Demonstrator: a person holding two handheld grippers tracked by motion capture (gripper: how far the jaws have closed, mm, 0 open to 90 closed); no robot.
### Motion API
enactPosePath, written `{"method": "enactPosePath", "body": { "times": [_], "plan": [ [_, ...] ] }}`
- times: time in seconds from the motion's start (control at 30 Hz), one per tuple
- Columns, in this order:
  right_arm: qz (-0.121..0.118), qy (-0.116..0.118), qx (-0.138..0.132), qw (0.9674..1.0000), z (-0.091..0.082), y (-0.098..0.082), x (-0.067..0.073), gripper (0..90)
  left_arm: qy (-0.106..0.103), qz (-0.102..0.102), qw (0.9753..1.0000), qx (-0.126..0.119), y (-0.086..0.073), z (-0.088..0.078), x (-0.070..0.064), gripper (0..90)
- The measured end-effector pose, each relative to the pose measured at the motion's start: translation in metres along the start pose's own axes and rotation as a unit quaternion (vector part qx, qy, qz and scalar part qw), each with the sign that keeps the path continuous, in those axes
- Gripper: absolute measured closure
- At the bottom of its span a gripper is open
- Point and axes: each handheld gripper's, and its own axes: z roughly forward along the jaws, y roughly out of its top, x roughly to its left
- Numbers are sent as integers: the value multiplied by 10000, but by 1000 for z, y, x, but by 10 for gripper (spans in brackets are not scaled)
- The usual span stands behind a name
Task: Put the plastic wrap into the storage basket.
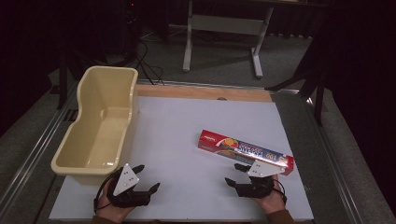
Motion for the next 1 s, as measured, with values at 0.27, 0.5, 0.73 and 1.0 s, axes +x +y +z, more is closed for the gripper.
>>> {"method": "enactPosePath", "body": {
  "times": [0.27, 0.5, 0.73, 1.0],
  "plan": [
    [20, 11, 44, 10000, 1, 0, -1, 349, -3, 11, 10000, -4, 0, -1, 0, 214],
    [-20, 32, 154, 9999, 5, 2, 0, 330, 6, -3, 10000, -33, 0, -1, 0, 213],
    [7, 169, 279, 9995, 4, 10, -8, 286, 18, -37, 10000, -3, -1, 0, 0, 212],
    [-223, 39, 367, 9991, -3, 27, -26, 288, 8, -132, 9999, -68, -1, 0, 2, 212]
  ]
}}
